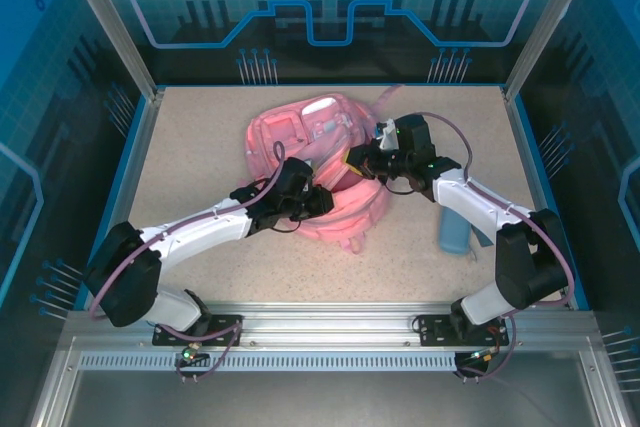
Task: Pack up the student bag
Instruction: Unzip the student bag at the top-center of the table.
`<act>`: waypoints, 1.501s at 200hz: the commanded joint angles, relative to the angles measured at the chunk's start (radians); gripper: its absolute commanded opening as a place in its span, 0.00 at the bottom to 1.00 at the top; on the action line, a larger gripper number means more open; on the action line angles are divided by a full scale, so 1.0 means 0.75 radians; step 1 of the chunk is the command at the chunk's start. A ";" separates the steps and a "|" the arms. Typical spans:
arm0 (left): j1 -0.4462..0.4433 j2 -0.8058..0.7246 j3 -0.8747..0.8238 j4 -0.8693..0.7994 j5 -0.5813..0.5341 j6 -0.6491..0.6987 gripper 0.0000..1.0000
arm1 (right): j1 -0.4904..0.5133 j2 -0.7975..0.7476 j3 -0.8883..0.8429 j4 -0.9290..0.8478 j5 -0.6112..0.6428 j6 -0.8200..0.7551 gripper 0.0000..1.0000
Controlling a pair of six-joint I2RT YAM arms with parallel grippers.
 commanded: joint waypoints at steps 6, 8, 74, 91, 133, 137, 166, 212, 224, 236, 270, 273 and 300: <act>-0.004 0.006 -0.002 0.048 -0.030 0.005 0.09 | 0.037 -0.047 0.001 0.103 -0.090 0.004 0.08; -0.004 0.004 -0.003 0.047 -0.033 0.007 0.08 | 0.037 -0.049 0.002 0.097 -0.085 0.000 0.08; -0.002 -0.063 -0.001 -0.120 -0.149 0.106 0.00 | 0.022 -0.096 0.031 -0.125 0.059 -0.127 0.07; -0.004 -0.102 0.009 -0.242 -0.203 0.180 0.00 | 0.002 -0.128 0.062 -0.253 0.126 -0.185 0.06; 0.007 -0.213 -0.015 -0.512 -0.348 0.399 0.00 | -0.066 -0.170 0.102 -0.418 0.169 -0.264 0.05; 0.010 -0.221 -0.017 -0.531 -0.362 0.408 0.00 | -0.071 -0.173 0.103 -0.428 0.168 -0.267 0.05; 0.075 -0.272 -0.047 -0.593 -0.401 0.463 0.00 | -0.100 -0.182 0.113 -0.464 0.152 -0.277 0.04; 0.225 -0.264 -0.076 -0.539 -0.357 0.580 0.00 | -0.124 -0.175 0.160 -0.549 0.098 -0.325 0.03; 0.271 -0.238 -0.064 -0.509 -0.314 0.633 0.00 | -0.127 -0.170 0.178 -0.577 0.076 -0.351 0.03; 0.311 -0.207 -0.045 -0.488 -0.276 0.708 0.00 | -0.132 -0.162 0.199 -0.616 0.053 -0.387 0.02; 0.391 -0.145 0.018 -0.472 -0.196 0.970 0.00 | -0.153 -0.148 0.237 -0.726 -0.015 -0.507 0.02; 0.394 -0.142 0.022 -0.469 -0.188 0.989 0.00 | -0.154 -0.147 0.241 -0.735 -0.020 -0.519 0.02; 0.452 -0.103 0.067 -0.441 -0.157 1.090 0.00 | -0.168 -0.141 0.257 -0.816 -0.049 -0.622 0.02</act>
